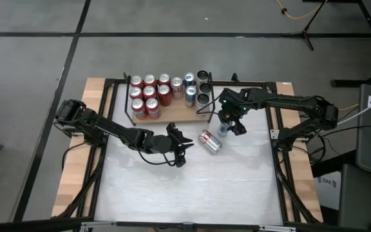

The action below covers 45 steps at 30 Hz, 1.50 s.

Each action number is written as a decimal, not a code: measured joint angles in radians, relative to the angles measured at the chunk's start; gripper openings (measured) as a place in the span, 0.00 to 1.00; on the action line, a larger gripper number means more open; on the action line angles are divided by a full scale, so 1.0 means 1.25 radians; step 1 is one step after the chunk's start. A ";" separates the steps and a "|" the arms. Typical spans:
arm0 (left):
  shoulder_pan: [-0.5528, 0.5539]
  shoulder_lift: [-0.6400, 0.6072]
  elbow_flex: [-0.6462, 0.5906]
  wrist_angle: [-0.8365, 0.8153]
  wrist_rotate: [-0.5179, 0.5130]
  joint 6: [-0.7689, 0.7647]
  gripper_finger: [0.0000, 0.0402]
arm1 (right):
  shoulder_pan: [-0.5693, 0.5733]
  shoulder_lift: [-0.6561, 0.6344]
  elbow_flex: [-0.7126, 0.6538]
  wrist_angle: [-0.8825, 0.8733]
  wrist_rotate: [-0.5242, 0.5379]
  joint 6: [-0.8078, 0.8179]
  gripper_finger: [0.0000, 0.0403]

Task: Place canned beverage on shelf
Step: Put the blue soda can on the shelf aligned with the other blue soda cans

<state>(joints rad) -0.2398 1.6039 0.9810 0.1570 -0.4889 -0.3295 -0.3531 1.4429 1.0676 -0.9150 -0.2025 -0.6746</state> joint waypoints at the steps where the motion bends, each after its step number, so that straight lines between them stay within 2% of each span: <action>1: 0.000 0.000 0.000 0.000 0.000 0.000 0.16 | 0.000 0.000 0.000 0.000 -0.001 0.000 0.82; 21: 0.004 0.000 0.000 0.000 0.000 0.000 0.16 | 0.000 0.000 0.000 0.000 -0.021 0.001 0.82; 25: 0.011 0.000 0.000 0.000 0.000 0.000 0.16 | 0.000 0.000 0.000 0.000 -0.021 0.001 0.76; 33: 0.030 0.000 0.000 0.000 0.000 0.000 0.16 | 0.000 -0.001 0.001 -0.002 -0.022 0.001 0.53; 38: 0.037 0.000 0.000 0.000 0.000 0.000 0.16 | 0.000 0.000 0.037 -0.065 0.019 0.000 0.53; 45: 0.038 0.000 0.000 0.000 0.001 0.000 0.16 | 0.000 0.000 0.158 -0.177 0.073 0.046 0.57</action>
<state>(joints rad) -0.1917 1.6039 0.9810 0.1574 -0.4879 -0.3294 -0.3527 1.4425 1.2647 -1.1365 -0.1110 -0.6174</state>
